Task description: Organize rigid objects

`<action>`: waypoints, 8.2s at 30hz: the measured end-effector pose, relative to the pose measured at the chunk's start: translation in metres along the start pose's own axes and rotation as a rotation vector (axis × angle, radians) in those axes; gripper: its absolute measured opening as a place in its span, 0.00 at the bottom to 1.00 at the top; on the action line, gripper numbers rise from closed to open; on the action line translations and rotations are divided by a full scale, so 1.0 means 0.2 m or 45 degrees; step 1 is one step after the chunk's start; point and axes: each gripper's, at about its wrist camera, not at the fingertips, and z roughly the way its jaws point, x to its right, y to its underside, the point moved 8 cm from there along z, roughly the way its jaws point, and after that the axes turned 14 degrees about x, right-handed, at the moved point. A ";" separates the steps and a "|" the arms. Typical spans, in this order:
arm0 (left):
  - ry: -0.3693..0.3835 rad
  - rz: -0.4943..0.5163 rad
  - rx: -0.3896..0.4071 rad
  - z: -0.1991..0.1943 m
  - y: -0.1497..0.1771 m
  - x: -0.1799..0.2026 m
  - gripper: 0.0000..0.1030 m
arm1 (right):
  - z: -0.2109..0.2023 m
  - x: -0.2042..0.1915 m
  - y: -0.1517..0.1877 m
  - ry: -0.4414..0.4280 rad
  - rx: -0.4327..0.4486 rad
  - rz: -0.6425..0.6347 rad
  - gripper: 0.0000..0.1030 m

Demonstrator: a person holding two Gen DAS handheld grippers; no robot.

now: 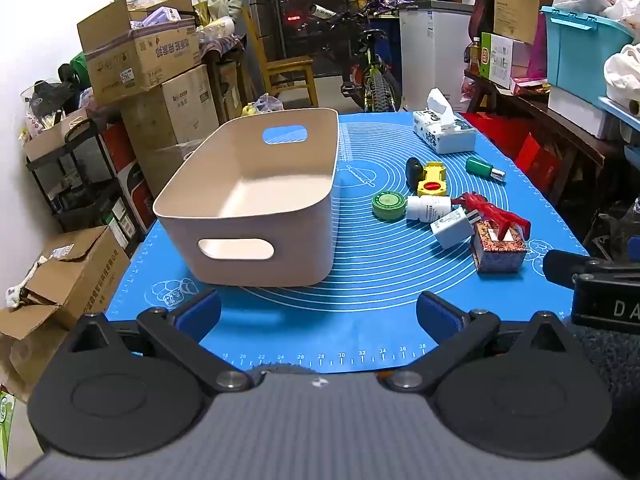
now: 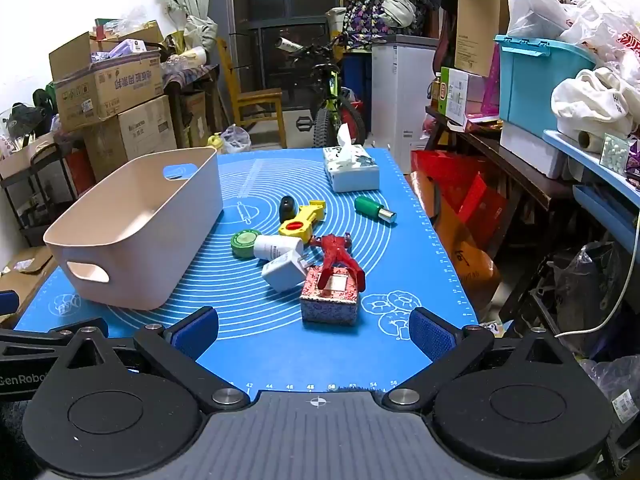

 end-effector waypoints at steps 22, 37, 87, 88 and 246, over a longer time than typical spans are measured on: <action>0.004 0.014 0.012 0.00 -0.01 0.01 1.00 | 0.00 0.00 0.00 0.002 0.001 0.000 0.98; 0.001 0.012 0.012 0.00 -0.01 0.01 1.00 | 0.00 0.00 0.00 0.001 0.001 0.000 0.98; -0.010 -0.005 0.008 0.00 -0.07 -0.09 1.00 | -0.05 0.03 -0.10 -0.032 0.074 0.076 0.98; -0.017 0.004 0.015 0.01 -0.09 -0.10 1.00 | -0.05 0.02 -0.11 -0.040 0.073 0.081 0.98; 0.007 -0.024 -0.559 1.09 -0.11 -0.86 0.10 | 1.29 -1.24 -0.31 -0.375 -0.359 -0.264 0.63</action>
